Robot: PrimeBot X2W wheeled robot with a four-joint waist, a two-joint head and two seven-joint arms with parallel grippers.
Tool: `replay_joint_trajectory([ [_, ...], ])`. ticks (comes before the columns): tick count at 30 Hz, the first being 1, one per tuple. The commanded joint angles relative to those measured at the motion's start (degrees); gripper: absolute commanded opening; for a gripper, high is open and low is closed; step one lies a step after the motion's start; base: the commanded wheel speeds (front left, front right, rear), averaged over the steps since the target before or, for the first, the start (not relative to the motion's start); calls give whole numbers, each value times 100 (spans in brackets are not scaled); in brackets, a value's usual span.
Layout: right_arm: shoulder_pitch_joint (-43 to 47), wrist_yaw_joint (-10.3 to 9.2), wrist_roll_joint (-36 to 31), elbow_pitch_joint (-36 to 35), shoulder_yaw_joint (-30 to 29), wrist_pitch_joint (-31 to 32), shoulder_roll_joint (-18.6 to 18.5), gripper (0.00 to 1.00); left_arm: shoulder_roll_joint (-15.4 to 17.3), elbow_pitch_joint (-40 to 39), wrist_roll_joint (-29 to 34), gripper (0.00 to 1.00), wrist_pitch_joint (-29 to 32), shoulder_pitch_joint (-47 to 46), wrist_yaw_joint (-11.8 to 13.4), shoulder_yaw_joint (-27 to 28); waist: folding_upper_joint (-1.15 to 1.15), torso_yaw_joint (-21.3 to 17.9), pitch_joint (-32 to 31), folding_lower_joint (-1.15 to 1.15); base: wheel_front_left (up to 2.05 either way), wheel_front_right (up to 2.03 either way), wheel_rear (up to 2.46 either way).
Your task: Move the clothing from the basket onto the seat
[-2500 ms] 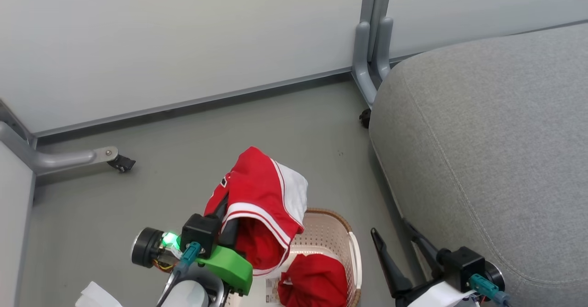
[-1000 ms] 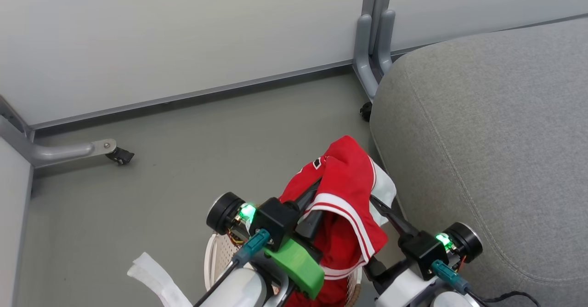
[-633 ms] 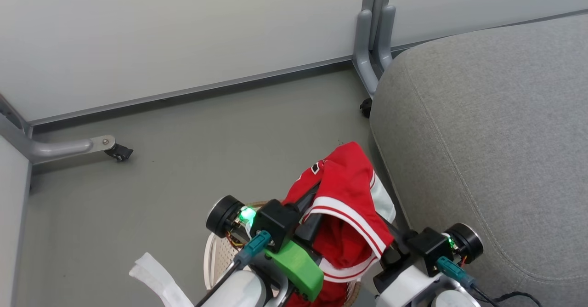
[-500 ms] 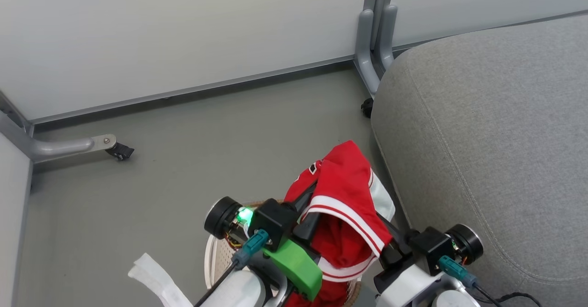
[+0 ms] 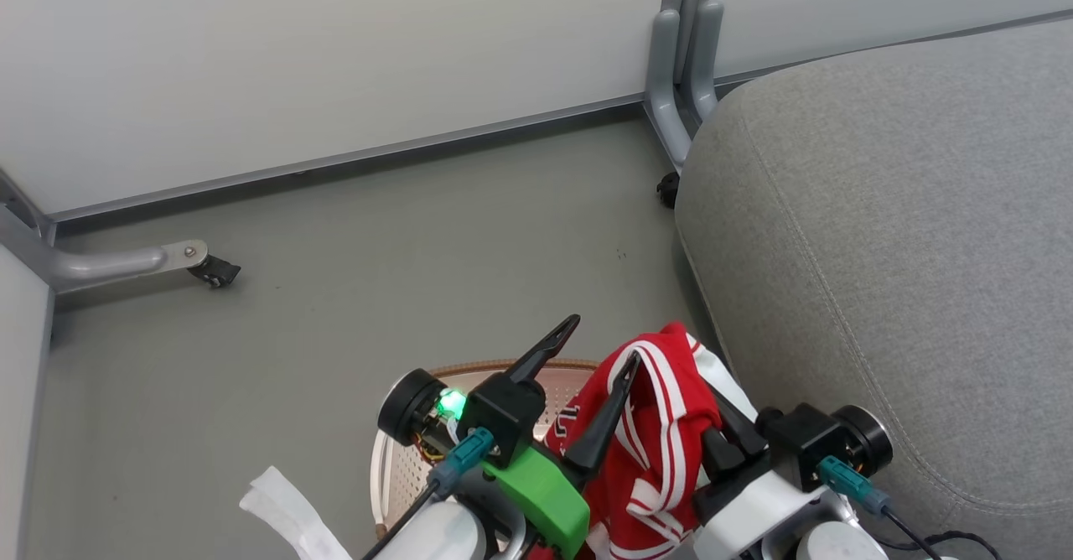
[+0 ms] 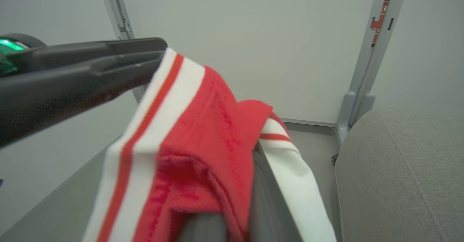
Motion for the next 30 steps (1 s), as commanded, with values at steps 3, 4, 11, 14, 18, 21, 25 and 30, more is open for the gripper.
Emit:
replay_joint_trajectory([
  [3,-67,-10,51,-51,-63,-2,-11,0,34,-3,-61,100,-2,37,-1,-6,0,-12,8,0,0,0,0],
  [4,-69,-10,60,-59,-86,-2,-12,0,41,-6,-63,100,-7,34,1,-10,0,-14,12,0,0,0,0],
  [11,-70,-10,112,-108,-197,-2,-13,0,94,-29,-80,100,-24,36,25,-35,0,-28,53,0,0,0,0],
  [14,-66,-10,110,-130,-231,-1,-12,0,124,-26,-75,100,-47,69,38,-38,0,-55,68,0,0,0,0],
  [18,-49,-10,93,-196,-278,-2,-13,0,156,-23,-97,100,-81,114,69,-30,0,-127,95,0,0,0,0],
  [21,-35,-10,62,-300,-350,-2,-13,0,184,-34,-109,100,-108,128,76,-33,0,-211,136,0,0,0,0],
  [25,-32,-10,1,-501,-485,-1,-12,0,236,-61,-96,100,-110,113,77,-40,0,-399,235,0,0,0,0],
  [30,-26,-9,-125,-828,-687,-2,-12,0,306,-100,-59,100,-93,30,76,-52,0,-757,438,0,0,0,0],
])
